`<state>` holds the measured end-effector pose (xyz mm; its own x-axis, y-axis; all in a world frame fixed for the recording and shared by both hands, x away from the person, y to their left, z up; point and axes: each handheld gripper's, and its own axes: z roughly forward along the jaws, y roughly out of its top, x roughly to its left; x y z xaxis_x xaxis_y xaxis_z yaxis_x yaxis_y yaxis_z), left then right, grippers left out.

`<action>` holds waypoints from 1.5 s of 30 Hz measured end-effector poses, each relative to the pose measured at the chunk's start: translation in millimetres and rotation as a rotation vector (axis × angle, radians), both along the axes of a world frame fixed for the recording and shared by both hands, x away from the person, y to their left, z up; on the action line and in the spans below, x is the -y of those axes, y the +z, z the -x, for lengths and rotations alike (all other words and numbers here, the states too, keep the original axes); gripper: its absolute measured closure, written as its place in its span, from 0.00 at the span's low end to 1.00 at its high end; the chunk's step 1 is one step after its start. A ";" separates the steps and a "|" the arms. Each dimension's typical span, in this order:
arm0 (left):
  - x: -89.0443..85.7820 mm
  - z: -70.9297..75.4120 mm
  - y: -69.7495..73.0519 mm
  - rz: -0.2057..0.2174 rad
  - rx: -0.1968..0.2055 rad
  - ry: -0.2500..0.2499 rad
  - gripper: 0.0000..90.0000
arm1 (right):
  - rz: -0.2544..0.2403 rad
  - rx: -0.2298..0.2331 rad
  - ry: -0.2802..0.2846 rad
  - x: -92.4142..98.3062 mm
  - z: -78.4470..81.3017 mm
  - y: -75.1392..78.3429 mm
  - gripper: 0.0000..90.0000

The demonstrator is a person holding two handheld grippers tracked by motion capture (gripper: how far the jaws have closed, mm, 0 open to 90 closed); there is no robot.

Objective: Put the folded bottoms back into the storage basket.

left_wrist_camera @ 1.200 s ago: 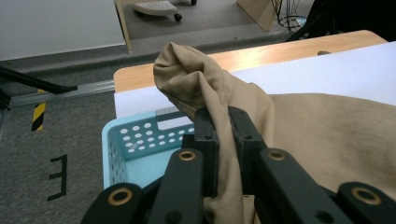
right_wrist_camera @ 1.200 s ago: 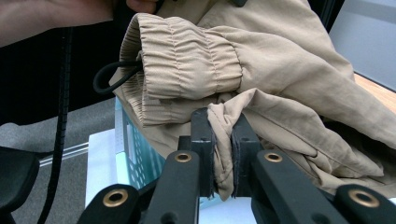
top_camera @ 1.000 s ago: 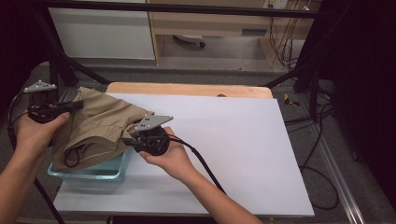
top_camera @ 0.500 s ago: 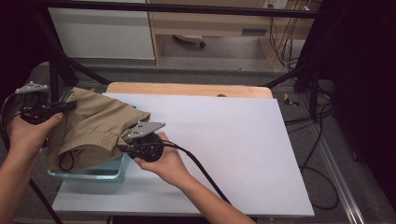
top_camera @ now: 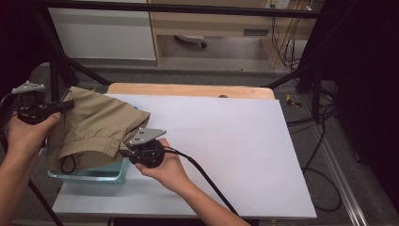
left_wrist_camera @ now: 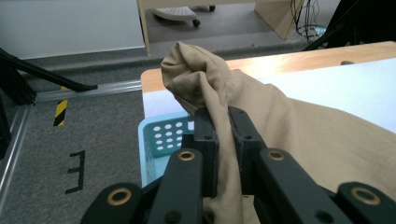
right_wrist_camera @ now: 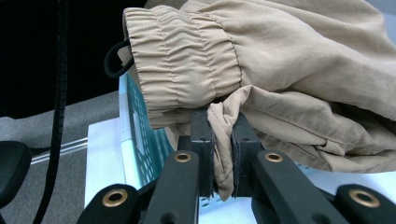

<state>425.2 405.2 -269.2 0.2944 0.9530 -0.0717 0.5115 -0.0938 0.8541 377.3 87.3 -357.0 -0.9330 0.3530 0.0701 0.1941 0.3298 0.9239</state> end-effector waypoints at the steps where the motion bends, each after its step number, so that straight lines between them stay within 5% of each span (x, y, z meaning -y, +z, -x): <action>1: -0.2 0.4 0.2 0.002 0.001 0.000 0.93 | 0.000 0.002 -0.001 -0.7 -0.3 0.2 0.92; 45: -20.7 11.6 8.6 -0.057 0.010 0.039 0.92 | -0.030 -0.057 0.030 -20.1 6.5 -20.4 0.92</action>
